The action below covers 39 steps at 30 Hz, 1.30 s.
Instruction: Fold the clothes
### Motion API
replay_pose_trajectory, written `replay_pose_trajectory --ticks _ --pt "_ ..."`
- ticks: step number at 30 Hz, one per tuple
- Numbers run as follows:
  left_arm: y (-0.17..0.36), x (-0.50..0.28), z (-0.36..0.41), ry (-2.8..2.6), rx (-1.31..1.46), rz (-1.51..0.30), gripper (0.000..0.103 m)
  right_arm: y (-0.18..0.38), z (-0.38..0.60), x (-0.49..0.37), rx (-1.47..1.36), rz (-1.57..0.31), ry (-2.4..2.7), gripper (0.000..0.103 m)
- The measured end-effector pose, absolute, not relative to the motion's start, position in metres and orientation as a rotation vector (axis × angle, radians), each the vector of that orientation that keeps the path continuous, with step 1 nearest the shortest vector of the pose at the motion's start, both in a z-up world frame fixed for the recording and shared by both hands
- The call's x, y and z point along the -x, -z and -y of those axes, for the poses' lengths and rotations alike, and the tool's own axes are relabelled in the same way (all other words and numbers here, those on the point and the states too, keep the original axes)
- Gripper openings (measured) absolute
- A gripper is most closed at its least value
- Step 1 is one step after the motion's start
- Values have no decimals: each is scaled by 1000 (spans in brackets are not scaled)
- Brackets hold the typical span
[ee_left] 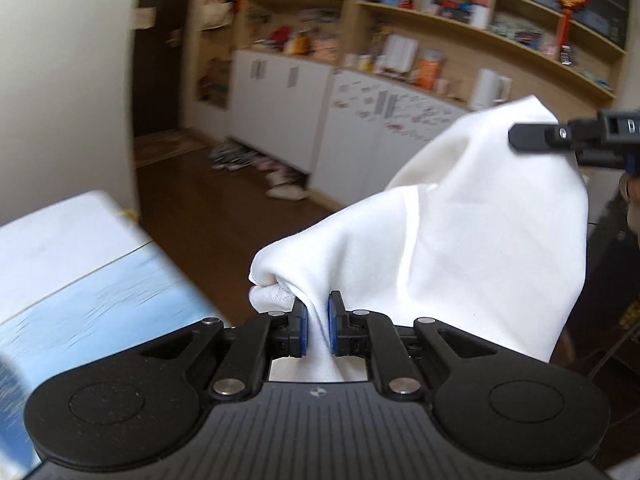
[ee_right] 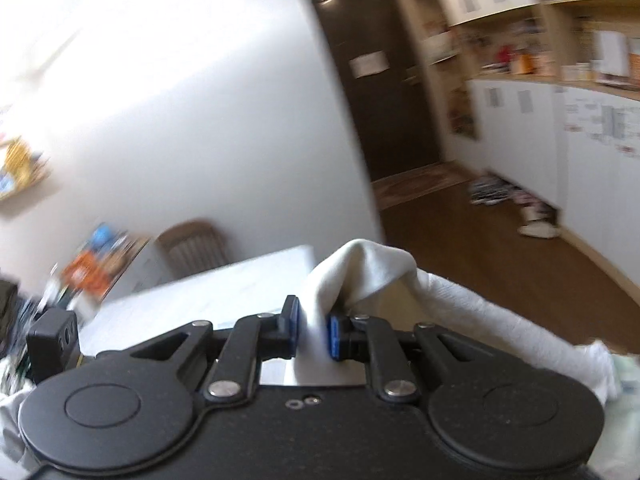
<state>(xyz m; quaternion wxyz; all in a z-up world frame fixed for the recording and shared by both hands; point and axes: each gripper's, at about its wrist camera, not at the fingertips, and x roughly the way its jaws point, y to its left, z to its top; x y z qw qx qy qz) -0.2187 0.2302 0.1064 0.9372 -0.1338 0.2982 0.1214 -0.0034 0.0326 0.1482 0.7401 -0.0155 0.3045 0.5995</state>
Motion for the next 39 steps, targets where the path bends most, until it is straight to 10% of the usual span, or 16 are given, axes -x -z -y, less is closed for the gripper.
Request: replay_pose_trajectory --ticks 18,23,39 --pt "18 504 -430 -623 504 -773 16 -32 -374 275 512 -1018 -1608 103" --pt "30 544 -436 -721 558 -768 74 9 -423 336 711 -1031 -1576 103" --pt "-16 564 -417 -830 491 -730 74 -10 -370 355 834 -834 -1737 103"
